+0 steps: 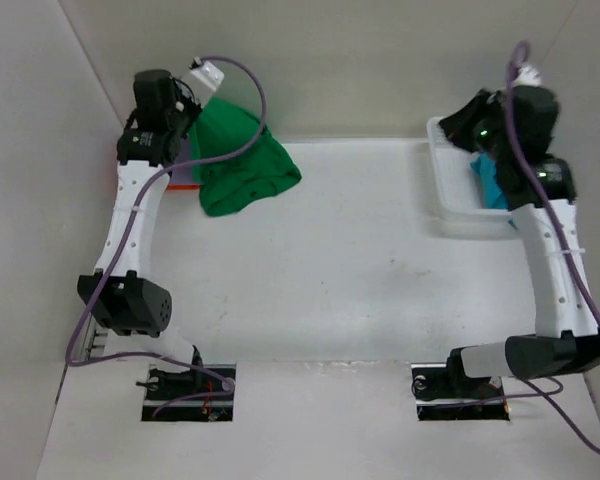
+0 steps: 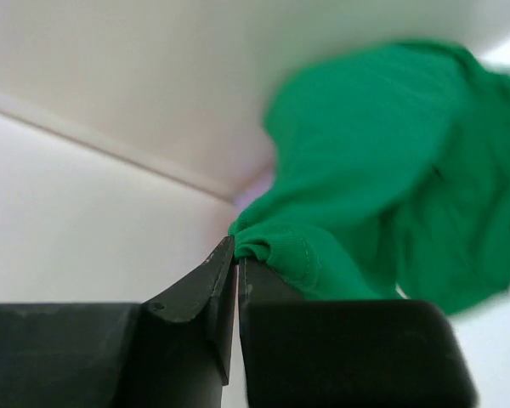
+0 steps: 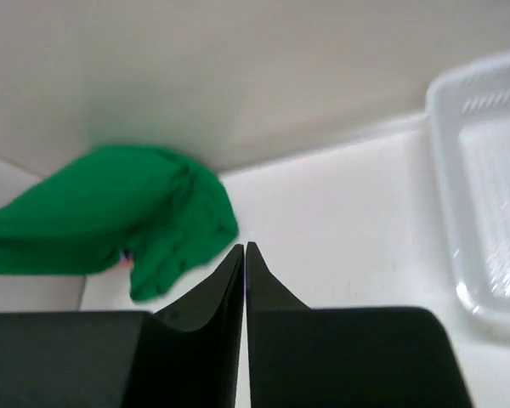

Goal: Fold and stack the t-shirts
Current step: Flatten out the tshirt

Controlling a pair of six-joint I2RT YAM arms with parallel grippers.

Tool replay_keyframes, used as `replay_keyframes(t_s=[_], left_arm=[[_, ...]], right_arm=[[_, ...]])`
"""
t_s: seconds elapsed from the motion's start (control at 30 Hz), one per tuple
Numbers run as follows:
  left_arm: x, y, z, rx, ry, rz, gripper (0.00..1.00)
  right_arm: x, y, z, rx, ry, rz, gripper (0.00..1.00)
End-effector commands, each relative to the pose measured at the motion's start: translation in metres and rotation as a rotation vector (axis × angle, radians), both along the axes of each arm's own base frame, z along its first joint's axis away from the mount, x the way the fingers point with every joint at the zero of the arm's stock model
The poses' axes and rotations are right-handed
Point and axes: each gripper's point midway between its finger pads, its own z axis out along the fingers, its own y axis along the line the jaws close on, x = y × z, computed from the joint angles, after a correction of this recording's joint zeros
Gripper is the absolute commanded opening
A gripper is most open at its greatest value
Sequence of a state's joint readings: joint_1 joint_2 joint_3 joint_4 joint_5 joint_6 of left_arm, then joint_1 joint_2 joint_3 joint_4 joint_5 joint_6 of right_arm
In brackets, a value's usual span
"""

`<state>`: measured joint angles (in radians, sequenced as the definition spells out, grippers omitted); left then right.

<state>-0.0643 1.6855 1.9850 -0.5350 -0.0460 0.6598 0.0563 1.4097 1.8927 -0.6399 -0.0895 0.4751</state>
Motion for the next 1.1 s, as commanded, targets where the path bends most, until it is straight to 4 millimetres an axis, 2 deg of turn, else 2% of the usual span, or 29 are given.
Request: replay_keyframes(t_s=[0.0, 0.03, 0.07, 0.13, 0.2, 0.27, 0.3, 0.37, 0.4, 0.47, 0.5, 0.57, 0.7, 0.77, 0.8, 0.83, 0.9, 0.97, 1.07], left_arm=[[-0.016, -0.026, -0.091, 0.043, 0.221, -0.081, 0.02], [-0.022, -0.033, -0.103, 0.046, 0.247, -0.092, 0.02], [-0.026, -0.039, -0.109, 0.044, 0.261, -0.101, 0.02], [-0.032, -0.055, -0.108, 0.031, 0.266, -0.122, 0.02], [-0.035, -0.067, -0.098, 0.024, 0.253, -0.143, 0.02], [-0.038, -0.075, -0.089, 0.026, 0.253, -0.141, 0.02], [-0.039, -0.075, -0.083, 0.016, 0.246, -0.131, 0.02], [-0.047, -0.079, -0.066, -0.032, 0.229, -0.129, 0.02], [-0.053, -0.085, -0.055, -0.064, 0.222, -0.147, 0.02], [-0.070, -0.114, -0.025, -0.091, 0.199, -0.243, 0.02], [-0.078, -0.133, -0.009, -0.090, 0.177, -0.293, 0.02], [-0.091, -0.175, 0.031, -0.085, 0.099, -0.403, 0.02], [-0.114, -0.257, 0.121, -0.136, -0.154, -0.574, 0.02], [-0.127, -0.281, 0.175, -0.184, -0.343, -0.609, 0.02], [-0.132, -0.286, 0.194, -0.199, -0.418, -0.614, 0.02], [-0.139, -0.289, 0.223, -0.214, -0.536, -0.609, 0.02], [-0.145, -0.285, 0.251, -0.206, -0.660, -0.575, 0.03], [-0.142, -0.277, 0.257, -0.185, -0.696, -0.535, 0.03], [-0.129, -0.266, 0.242, -0.172, -0.640, -0.495, 0.04]], right_arm=[[0.011, 0.052, -0.143, -0.024, 0.314, 0.120, 0.08], [0.006, 0.066, -0.167, -0.030, 0.353, 0.146, 0.09], [0.002, 0.077, -0.183, -0.027, 0.375, 0.164, 0.11], [-0.008, 0.107, -0.214, -0.008, 0.414, 0.222, 0.21], [-0.013, 0.135, -0.228, -0.005, 0.424, 0.284, 0.34], [-0.010, 0.163, -0.244, -0.015, 0.436, 0.339, 0.42], [-0.007, 0.179, -0.251, -0.021, 0.446, 0.368, 0.46], [0.004, 0.205, -0.256, -0.028, 0.455, 0.405, 0.46], [0.008, 0.212, -0.255, -0.031, 0.453, 0.406, 0.46], [0.015, 0.214, -0.247, -0.004, 0.439, 0.371, 0.46], [0.015, 0.210, -0.244, 0.017, 0.435, 0.340, 0.46], [0.020, 0.186, -0.241, 0.051, 0.424, 0.262, 0.48], [0.017, 0.099, -0.245, 0.132, 0.411, 0.036, 0.48], [0.008, 0.062, -0.235, 0.172, 0.362, -0.042, 0.48], [0.004, 0.050, -0.228, 0.183, 0.338, -0.064, 0.48], [-0.002, 0.032, -0.219, 0.193, 0.307, -0.100, 0.48], [-0.013, 0.009, -0.207, 0.198, 0.270, -0.142, 0.48], [-0.021, -0.004, -0.202, 0.198, 0.257, -0.163, 0.49], [-0.031, -0.007, -0.203, 0.186, 0.266, -0.152, 0.49]])
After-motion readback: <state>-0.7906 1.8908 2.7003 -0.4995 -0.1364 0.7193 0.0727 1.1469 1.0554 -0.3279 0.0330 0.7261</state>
